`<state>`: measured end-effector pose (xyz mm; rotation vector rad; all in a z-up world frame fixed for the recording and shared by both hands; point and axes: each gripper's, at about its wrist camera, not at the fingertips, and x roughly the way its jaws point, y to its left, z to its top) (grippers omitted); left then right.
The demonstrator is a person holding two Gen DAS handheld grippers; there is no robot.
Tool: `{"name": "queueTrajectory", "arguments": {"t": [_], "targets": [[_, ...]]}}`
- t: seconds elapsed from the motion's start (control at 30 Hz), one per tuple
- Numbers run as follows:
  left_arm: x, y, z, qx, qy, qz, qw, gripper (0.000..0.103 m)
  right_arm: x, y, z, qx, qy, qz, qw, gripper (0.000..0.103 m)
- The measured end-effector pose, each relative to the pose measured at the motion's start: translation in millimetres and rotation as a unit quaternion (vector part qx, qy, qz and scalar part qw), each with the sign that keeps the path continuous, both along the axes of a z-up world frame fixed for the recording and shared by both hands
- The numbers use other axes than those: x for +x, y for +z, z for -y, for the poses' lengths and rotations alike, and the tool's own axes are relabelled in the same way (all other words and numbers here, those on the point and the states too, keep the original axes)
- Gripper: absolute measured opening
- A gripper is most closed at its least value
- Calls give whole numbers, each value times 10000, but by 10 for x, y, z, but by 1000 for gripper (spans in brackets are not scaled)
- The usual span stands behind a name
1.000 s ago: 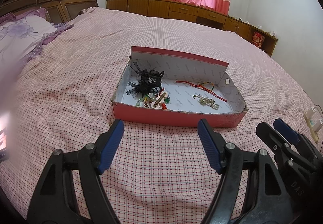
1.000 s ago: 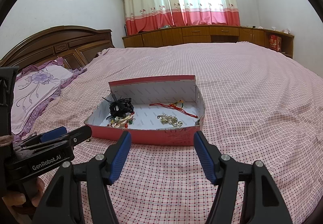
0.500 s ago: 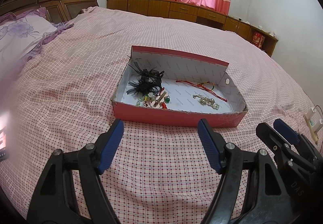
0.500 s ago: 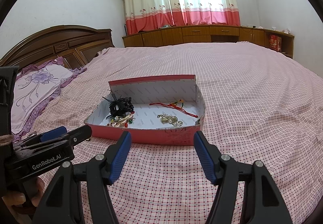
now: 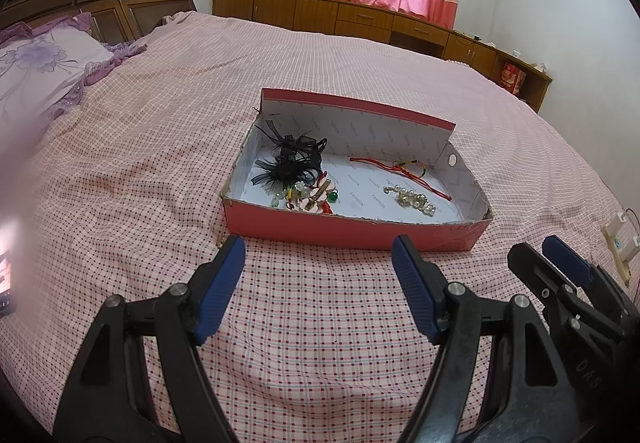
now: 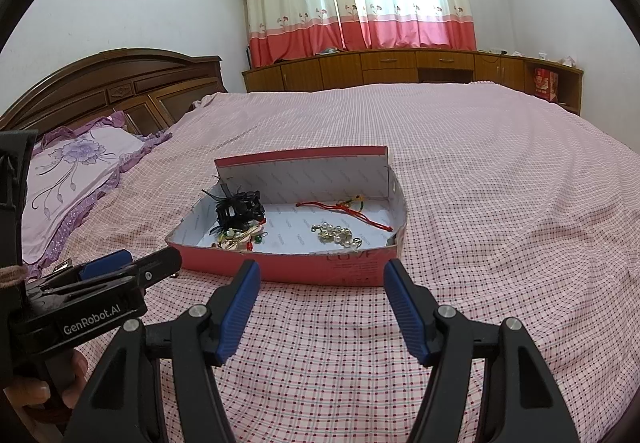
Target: Organize jewelry
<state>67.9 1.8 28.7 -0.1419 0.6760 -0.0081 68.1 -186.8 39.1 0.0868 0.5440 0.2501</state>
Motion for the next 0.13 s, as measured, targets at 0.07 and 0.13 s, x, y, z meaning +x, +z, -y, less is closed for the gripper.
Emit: {"name": "queueTrajectory", "arguments": {"t": [0.07,0.13], "targets": [[-2,-5,-2,3,1,-5,10000,68,0,1,-3,2,-1,-4,10000,67],[2,-15,-4,12,3,-22,10000,68,1,1,-3,-5,-3,-8,10000,67]]}}
